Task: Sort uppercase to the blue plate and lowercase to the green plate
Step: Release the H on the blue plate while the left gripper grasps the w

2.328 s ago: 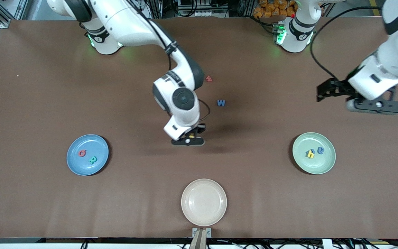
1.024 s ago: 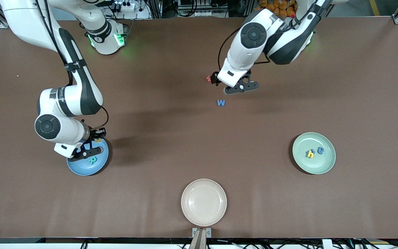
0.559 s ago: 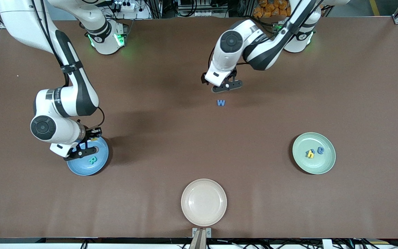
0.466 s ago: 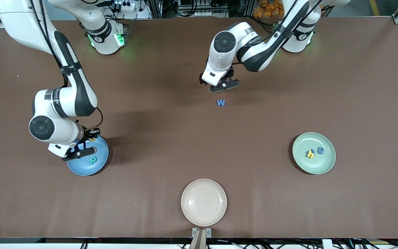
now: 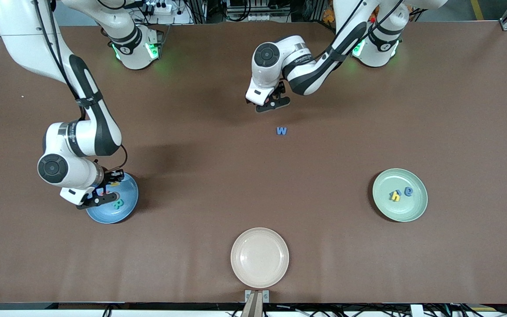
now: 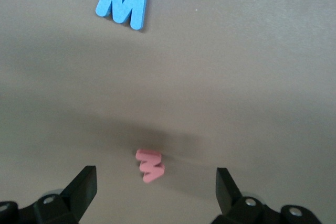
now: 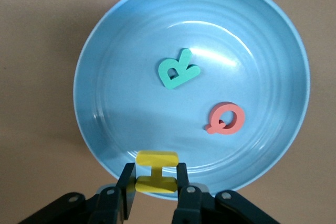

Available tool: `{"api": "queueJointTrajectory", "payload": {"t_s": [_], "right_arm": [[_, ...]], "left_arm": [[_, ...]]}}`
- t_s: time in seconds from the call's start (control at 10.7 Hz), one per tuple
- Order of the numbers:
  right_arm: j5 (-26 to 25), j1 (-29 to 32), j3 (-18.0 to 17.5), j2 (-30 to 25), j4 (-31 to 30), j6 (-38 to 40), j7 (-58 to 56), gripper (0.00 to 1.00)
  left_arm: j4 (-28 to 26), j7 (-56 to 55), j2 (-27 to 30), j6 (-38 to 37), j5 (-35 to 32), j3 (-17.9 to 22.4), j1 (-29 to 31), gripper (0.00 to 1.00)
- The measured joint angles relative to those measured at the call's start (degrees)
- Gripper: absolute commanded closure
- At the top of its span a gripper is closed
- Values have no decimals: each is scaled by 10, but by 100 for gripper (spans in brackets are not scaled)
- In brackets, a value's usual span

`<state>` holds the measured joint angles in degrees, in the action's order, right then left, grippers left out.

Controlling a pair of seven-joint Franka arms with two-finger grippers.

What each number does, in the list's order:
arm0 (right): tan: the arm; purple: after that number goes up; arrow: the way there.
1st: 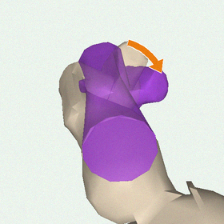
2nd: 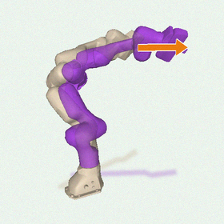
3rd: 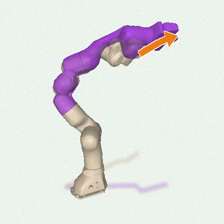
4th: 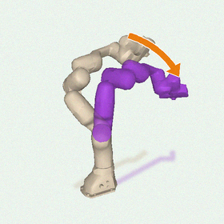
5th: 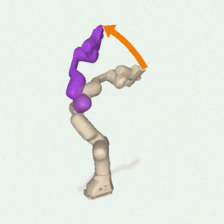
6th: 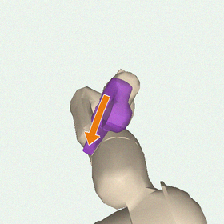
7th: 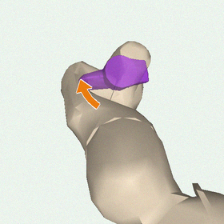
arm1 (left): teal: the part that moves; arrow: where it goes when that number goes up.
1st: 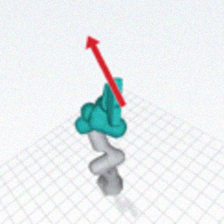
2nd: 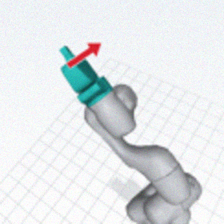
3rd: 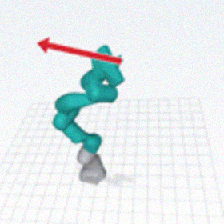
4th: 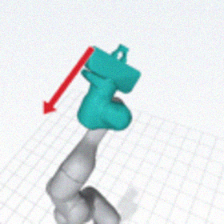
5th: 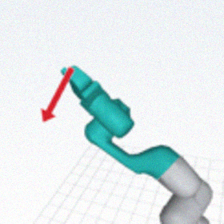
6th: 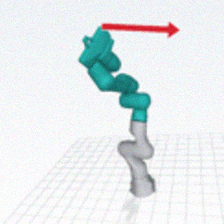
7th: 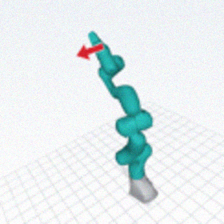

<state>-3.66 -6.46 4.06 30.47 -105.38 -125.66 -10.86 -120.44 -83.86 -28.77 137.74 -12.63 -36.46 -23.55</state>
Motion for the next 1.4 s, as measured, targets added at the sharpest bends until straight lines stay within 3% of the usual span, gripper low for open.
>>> {"api": "queueJointTrajectory", "payload": {"t_s": [0.19,0.47,0.74,1.4], "right_arm": [[0,0,0,0,0,1,0,0],[0,0,-1,0,0,2,0,0],[0,0,-4,0,1,4,1,0],[0,0,-8,0,2,12,1,0]], "left_arm": [[-10,-40,-20,22,-47,0,-4,2],[-38,-65,-25,55,-62,0,-5,3],[-55,-117,-24,88,-108,0,-5,14],[-72,-217,-23,120,-179,-5,-5,25]]}}
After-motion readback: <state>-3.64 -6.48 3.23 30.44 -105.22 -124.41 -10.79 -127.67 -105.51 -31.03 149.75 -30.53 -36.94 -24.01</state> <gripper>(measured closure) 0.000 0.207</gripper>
